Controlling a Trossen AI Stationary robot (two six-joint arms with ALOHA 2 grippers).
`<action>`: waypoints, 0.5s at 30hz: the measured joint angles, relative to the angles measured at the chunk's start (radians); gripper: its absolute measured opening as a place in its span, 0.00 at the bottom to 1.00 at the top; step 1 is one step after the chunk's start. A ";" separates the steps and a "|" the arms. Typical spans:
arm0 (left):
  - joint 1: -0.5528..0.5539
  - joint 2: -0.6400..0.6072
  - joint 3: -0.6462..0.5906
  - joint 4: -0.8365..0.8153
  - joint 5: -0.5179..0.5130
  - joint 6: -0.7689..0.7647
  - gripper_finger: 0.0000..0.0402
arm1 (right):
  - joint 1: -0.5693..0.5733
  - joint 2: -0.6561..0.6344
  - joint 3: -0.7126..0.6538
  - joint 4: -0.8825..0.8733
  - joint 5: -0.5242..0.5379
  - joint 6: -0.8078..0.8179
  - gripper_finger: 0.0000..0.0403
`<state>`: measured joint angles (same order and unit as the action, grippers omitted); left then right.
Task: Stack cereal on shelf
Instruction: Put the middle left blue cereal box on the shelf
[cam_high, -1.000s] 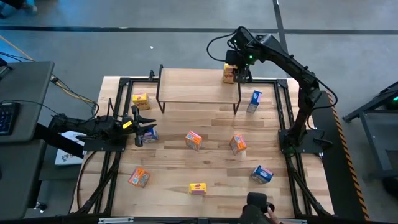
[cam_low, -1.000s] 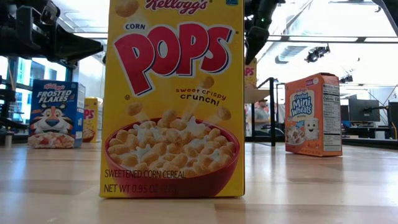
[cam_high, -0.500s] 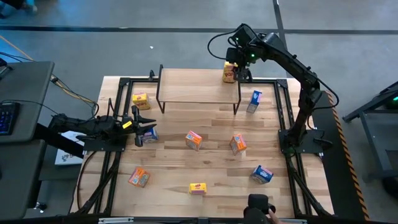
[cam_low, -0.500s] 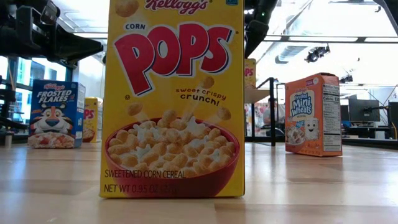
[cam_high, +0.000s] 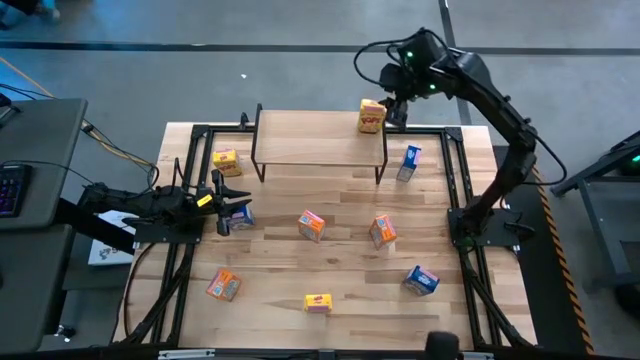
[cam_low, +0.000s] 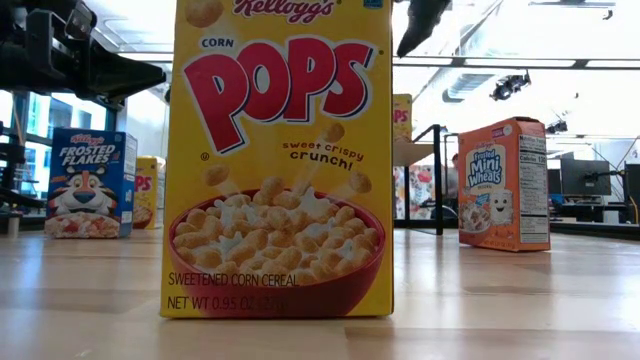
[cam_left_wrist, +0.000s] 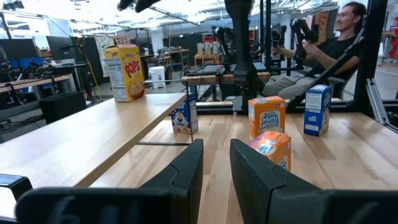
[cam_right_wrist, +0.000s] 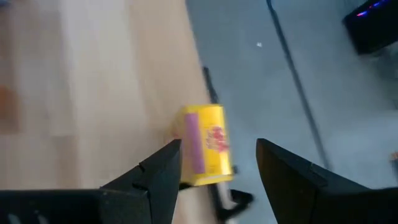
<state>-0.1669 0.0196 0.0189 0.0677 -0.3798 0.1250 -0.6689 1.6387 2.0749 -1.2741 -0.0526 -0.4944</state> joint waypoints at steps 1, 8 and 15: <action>0.000 0.000 0.000 0.000 0.000 0.000 0.18 | 0.006 -0.011 -0.003 -0.014 -0.033 0.022 0.49; 0.000 0.000 0.000 0.000 0.000 0.000 0.18 | 0.099 -0.139 -0.168 0.034 -0.126 0.115 0.49; 0.000 0.000 0.000 0.000 0.000 0.000 0.18 | 0.234 -0.367 -0.513 0.287 0.009 0.245 0.49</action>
<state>-0.1670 0.0196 0.0189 0.0681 -0.3798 0.1248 -0.4346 1.2715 1.5616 -0.9874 -0.0440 -0.2491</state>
